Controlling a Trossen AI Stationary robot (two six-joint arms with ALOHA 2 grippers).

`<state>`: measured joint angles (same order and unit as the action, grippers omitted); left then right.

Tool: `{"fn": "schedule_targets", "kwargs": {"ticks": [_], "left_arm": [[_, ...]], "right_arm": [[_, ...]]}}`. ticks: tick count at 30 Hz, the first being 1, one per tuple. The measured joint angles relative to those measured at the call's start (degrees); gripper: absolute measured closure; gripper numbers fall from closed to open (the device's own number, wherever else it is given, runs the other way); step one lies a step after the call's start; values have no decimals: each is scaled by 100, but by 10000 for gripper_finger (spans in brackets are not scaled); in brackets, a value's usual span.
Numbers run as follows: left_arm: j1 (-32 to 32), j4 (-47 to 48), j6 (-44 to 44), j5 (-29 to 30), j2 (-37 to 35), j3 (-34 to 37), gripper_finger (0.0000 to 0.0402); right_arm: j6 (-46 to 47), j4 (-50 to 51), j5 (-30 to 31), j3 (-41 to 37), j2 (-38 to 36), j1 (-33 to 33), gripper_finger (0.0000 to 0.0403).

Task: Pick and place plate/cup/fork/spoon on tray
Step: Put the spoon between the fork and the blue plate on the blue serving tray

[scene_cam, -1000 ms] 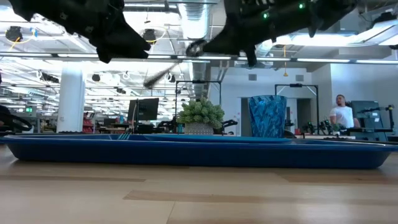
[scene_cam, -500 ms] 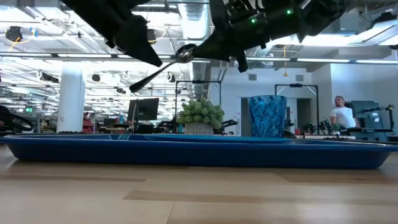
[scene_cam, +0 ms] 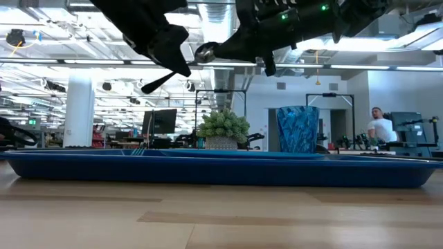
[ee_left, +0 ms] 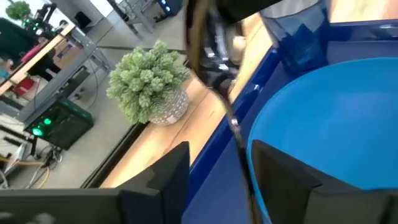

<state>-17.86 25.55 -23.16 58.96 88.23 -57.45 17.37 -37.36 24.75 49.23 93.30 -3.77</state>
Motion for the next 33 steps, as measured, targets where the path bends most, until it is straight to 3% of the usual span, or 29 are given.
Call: {"fn": "schedule_targets", "kwargs": {"ticks": [10, 17, 25, 29, 33], "left_arm": [[126, 64, -75, -293, -9, 2, 390], [142, 86, -221, -511, -26, 2, 398], [210, 388, -667, -1280, -116, 4, 401], [248, 457, -913, -1939, -303, 29, 401], [258, 391, -1286, -2606, -557, 163, 400]], "right_arm": [[0, 6, 9, 0, 0, 0, 403], [-73, 32, 10, -2, 2, 2, 385], [-285, 196, 90, -2, 4, 98, 304], [-536, 754, 145, -3, -228, 125, 268], [-858, 1784, 621, 2, -714, 138, 271]]}}
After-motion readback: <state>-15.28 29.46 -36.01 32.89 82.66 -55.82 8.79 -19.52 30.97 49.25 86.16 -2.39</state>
